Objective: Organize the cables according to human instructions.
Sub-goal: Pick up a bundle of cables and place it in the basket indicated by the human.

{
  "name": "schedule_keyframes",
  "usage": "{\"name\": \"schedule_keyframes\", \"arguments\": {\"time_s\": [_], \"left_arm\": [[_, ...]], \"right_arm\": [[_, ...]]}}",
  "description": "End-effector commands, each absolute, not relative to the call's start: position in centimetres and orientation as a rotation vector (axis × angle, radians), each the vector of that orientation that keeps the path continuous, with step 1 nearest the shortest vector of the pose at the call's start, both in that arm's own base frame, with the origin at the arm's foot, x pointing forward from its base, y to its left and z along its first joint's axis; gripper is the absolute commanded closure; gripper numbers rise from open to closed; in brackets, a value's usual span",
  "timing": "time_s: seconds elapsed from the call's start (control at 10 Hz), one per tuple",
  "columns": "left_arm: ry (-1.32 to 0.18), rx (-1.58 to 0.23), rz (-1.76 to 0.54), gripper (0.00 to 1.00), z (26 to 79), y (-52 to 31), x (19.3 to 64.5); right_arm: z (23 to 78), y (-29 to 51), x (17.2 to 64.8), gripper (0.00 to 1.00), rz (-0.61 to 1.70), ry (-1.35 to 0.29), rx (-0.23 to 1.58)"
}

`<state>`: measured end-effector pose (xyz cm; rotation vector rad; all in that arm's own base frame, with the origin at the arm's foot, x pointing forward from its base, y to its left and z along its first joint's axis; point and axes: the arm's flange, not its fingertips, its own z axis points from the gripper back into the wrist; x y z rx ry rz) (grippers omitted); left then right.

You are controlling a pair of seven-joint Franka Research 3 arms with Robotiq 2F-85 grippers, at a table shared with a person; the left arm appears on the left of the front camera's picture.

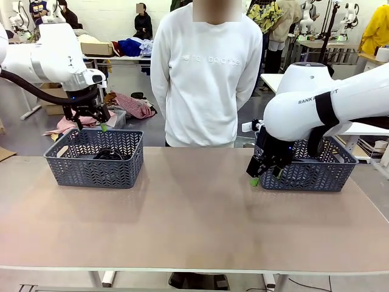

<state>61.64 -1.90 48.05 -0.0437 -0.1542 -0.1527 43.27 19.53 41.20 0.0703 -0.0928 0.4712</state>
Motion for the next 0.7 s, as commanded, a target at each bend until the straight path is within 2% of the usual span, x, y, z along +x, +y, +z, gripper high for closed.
{"name": "schedule_keyframes", "arguments": {"time_s": [0.0,0.6], "left_arm": [[-0.168,-0.040,-0.167,0.00,48.18,-1.69,61.76],[-0.168,-0.040,-0.167,0.00,48.18,-1.69,61.76]], "right_arm": [[41.40,19.54,43.29,0.00,0.471,-0.097,0.071],[41.40,19.54,43.29,0.00,0.471,-0.097,0.071]]}}
